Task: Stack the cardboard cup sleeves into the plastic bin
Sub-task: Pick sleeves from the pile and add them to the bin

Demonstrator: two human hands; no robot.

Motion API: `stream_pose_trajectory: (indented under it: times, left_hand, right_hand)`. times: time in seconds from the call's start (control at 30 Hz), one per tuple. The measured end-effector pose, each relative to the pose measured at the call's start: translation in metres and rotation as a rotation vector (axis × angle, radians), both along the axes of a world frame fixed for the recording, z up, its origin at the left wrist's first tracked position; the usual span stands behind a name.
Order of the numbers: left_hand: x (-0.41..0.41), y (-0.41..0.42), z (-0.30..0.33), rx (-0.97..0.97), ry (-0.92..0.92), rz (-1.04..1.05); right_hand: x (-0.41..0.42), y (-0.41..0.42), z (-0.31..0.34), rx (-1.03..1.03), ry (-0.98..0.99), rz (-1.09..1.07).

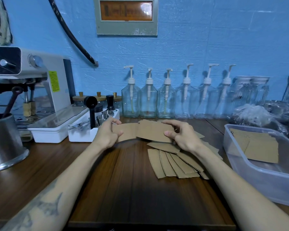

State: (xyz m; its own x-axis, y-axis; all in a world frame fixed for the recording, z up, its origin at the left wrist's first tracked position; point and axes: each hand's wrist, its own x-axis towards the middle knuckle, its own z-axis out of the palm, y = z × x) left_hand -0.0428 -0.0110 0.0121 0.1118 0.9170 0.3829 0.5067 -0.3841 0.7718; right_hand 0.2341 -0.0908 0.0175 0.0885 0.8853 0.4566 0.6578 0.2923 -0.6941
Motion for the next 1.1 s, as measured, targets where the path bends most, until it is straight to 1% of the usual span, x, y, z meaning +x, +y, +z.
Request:
stream_pose_trajectory:
  times: [0.07,0.13,0.2,0.27,0.33,0.4,0.47,0.53,0.67,0.8,0.87,0.97,1.03,1.1]
  left_hand:
    - [0.003,0.000,0.004,0.063,-0.154,0.077]
    - [0.004,-0.002,0.010,0.101,-0.316,0.110]
    - [0.003,-0.006,0.016,0.103,-0.439,0.065]
    - [0.004,-0.013,0.019,0.112,-0.458,-0.049]
    - [0.010,-0.019,0.018,0.103,-0.368,-0.193]
    - [0.018,-0.023,0.013,0.073,-0.206,-0.279]
    - [0.023,-0.025,0.006,0.051,-0.064,-0.295]
    - [0.025,-0.024,0.000,0.060,0.016,-0.270]
    - [0.026,-0.023,-0.007,0.049,0.086,-0.205]
    - [0.032,-0.025,-0.011,-0.034,0.126,-0.301]
    - [0.034,-0.026,-0.012,-0.037,0.174,-0.341]
    - [0.034,-0.025,-0.013,0.013,0.263,-0.342]
    - [0.034,-0.024,-0.014,0.070,0.311,-0.341]
    - [0.033,-0.023,-0.014,0.103,0.323,-0.346]
  right_hand:
    - [-0.002,-0.001,0.000,-0.020,-0.023,0.016]
    - [-0.003,-0.002,0.001,-0.044,-0.029,0.038]
    - [-0.003,-0.002,0.000,-0.070,-0.025,0.055]
    - [-0.004,-0.002,0.000,-0.082,-0.022,0.056]
    - [-0.005,-0.002,0.000,-0.088,-0.015,0.055]
    - [-0.005,-0.002,0.000,-0.093,-0.014,0.064]
    - [-0.005,-0.003,0.000,-0.095,-0.017,0.092]
    - [-0.004,-0.004,-0.001,-0.101,-0.029,0.125]
    - [-0.006,-0.004,0.001,-0.144,-0.006,0.155]
    - [-0.014,-0.006,0.002,-0.166,0.055,0.227]
    - [-0.014,-0.006,0.001,-0.155,0.041,0.235]
    - [-0.015,-0.007,0.000,-0.120,-0.051,0.217]
    - [-0.016,-0.007,0.000,-0.105,-0.071,0.202]
    - [-0.016,-0.007,0.000,-0.095,-0.078,0.200]
